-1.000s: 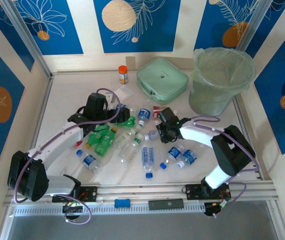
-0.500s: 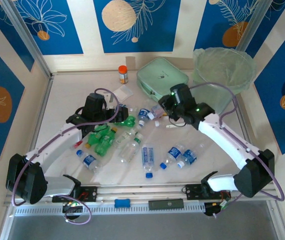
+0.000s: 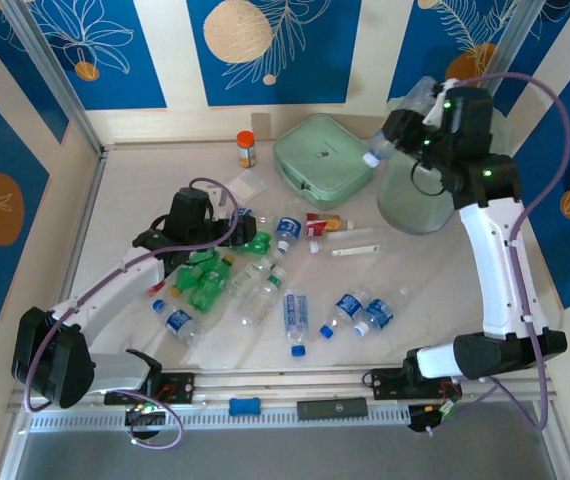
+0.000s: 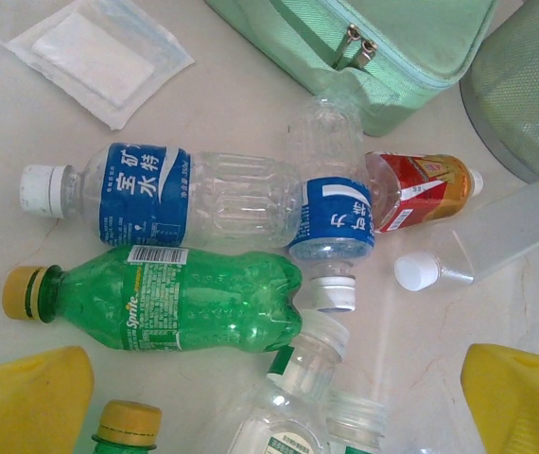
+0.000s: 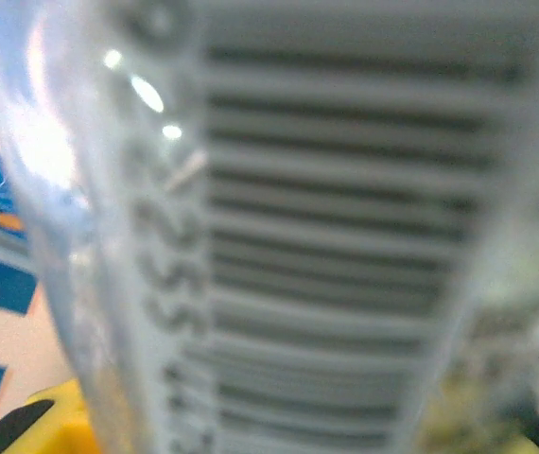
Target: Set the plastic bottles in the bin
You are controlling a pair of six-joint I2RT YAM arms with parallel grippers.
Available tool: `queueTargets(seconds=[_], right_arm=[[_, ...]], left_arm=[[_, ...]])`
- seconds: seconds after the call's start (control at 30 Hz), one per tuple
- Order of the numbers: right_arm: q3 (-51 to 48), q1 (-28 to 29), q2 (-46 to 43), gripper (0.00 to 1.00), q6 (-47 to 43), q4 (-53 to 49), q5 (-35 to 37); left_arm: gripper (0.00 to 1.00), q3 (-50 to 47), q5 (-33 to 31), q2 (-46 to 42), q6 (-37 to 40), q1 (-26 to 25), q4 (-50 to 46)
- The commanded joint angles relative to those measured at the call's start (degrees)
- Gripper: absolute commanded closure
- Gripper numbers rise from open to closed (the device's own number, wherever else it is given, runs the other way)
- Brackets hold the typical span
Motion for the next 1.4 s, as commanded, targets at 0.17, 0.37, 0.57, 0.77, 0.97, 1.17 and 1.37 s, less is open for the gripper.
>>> queueTargets(seconds=[0.17,0.37,0.57,0.77,0.97,1.17,1.37], right_arm=[[2.1,-11.5,4.5,0.61,-8.7,2.3,4.1],[3.1,-17.3,11.0,0.61,-9.7,4.5,6.2],[6.2,-19.4,18.7,0.61,-9.3,1.9,4.3],[6.6,-18.9,22.7,0.59,-7.2,-0.4,-0.5],[9.9,-17.6,24.7,0.46,-7.8,-2.5,0.1],[15.7,-17.3,23.7,0.26,-8.1,-5.5,1.3],[15.0,-16.2,18.2,0.24,-8.8,-4.9,1.5]], left_arm=[[0.01,-0.6,1.1,-1.9,0.3,-0.5,1.4],[0.01,-0.6,1.3,-1.8,0.3,-0.5,1.4],[0.01,-0.6,1.2,-1.8,0.4,-0.5,1.4],[0.01,-0.7,1.0,-1.7,0.3,-0.6,1.3],[0.01,-0.6,1.1,-1.8,0.5,-0.6,1.2],[0.01,-0.5,1.1,-2.5,0.8,-0.6,1.1],[0.01,-0.6,1.6,-2.8,0.7,-0.6,1.3]])
